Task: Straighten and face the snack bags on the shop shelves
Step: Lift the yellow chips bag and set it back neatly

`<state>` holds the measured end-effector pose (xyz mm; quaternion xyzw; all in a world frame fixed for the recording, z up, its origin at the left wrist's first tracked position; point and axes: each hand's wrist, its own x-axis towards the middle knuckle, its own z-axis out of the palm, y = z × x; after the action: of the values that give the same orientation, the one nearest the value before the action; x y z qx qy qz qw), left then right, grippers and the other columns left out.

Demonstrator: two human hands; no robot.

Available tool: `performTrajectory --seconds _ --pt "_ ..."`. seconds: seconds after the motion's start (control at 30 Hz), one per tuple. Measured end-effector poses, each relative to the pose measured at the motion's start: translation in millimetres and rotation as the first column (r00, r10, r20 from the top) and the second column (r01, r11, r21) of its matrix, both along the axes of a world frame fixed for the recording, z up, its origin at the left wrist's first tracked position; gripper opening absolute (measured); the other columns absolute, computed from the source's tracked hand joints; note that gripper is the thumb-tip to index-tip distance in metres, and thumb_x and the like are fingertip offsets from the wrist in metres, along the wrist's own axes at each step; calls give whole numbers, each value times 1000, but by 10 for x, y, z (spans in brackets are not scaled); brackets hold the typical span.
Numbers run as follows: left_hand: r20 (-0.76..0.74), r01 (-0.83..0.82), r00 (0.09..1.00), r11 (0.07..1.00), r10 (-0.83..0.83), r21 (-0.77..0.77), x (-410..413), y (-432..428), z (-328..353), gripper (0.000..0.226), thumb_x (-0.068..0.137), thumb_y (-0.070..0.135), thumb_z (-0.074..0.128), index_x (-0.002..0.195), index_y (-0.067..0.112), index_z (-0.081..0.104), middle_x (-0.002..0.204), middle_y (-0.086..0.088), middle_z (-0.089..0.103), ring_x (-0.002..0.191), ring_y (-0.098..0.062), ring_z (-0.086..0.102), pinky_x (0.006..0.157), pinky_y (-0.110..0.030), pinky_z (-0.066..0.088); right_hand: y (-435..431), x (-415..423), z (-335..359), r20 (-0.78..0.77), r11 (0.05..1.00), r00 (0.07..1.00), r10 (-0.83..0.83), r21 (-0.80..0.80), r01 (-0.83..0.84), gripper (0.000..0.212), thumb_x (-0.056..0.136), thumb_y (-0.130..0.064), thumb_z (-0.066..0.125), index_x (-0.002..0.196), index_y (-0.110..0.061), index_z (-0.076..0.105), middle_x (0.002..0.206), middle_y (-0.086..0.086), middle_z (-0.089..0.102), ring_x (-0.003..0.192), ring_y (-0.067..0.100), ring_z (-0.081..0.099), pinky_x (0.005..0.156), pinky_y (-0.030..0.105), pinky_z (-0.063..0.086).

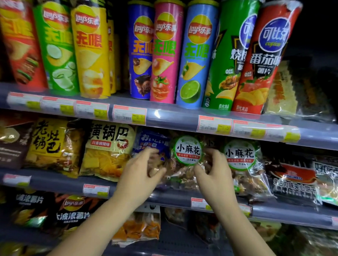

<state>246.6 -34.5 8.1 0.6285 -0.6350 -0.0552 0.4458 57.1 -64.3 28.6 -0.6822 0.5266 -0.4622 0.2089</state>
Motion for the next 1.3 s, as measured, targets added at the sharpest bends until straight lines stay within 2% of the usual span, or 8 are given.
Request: performTrajectory --seconds 0.13,0.23,0.37,0.77,0.9,1.0,1.13,1.3 --pt "-113 -225 973 940 203 -255 600 439 60 29 87 17 69 115 19 61 110 7 63 102 -11 61 89 -30 51 131 605 40 9 974 976 219 57 -219 30 90 -9 64 119 -15 61 107 1 68 93 16 67 81 24 58" --pt "-124 -389 919 910 374 -144 1035 394 6 45 92 26 64 132 14 50 129 -6 55 124 -25 50 103 -42 42 80 1220 -24 -45 932 942 334 162 -323 41 90 -27 71 125 -15 52 116 5 69 105 20 68 92 37 58" --pt "-130 -307 939 946 319 106 1226 206 -102 65 96 38 56 150 12 32 149 -14 45 138 -30 42 113 -43 36 -61 1764 -70 -36 932 959 281 250 -263 63 86 -41 76 132 -11 46 131 8 66 121 26 63 93 33 51" --pt "-365 -153 917 987 161 50 1410 376 40 62 86 50 67 138 21 50 123 2 62 114 -19 60 82 -28 48 11 1616 136 306 891 936 176 355 -284 84 50 -57 91 117 -15 60 112 3 76 98 23 75 89 47 62" --pt "-617 98 780 952 107 289 1348 455 64 91 55 80 74 129 28 61 122 2 72 109 -23 70 99 -45 53 187 1325 35 443 809 855 271 376 -452 65 71 -32 91 124 -12 59 112 5 77 95 21 79 83 38 65" --pt "-734 255 679 944 -19 211 1199 607 50 87 42 70 85 115 24 69 107 1 80 97 -20 76 86 -39 60 298 1151 -45 522 733 782 341 372 -569 50 79 -31 86 120 -20 61 116 3 77 99 19 78 87 37 64" --pt "-752 282 655 947 -75 152 1015 775 28 82 51 56 90 120 19 67 106 0 80 98 -19 76 72 -25 60 332 1023 -117 588 600 685 430 381 -704 70 73 -42 89 133 -17 61 123 10 76 113 33 74 102 57 54" --pt "-904 363 420 928 -83 84 997 1003 -163 99 25 45 100 115 21 67 105 -3 80 92 -19 78 68 -29 62 354 769 -265 666 522 608 433 364 -771 69 74 -31 86 132 -4 61 122 23 74 113 43 71 101 62 52"
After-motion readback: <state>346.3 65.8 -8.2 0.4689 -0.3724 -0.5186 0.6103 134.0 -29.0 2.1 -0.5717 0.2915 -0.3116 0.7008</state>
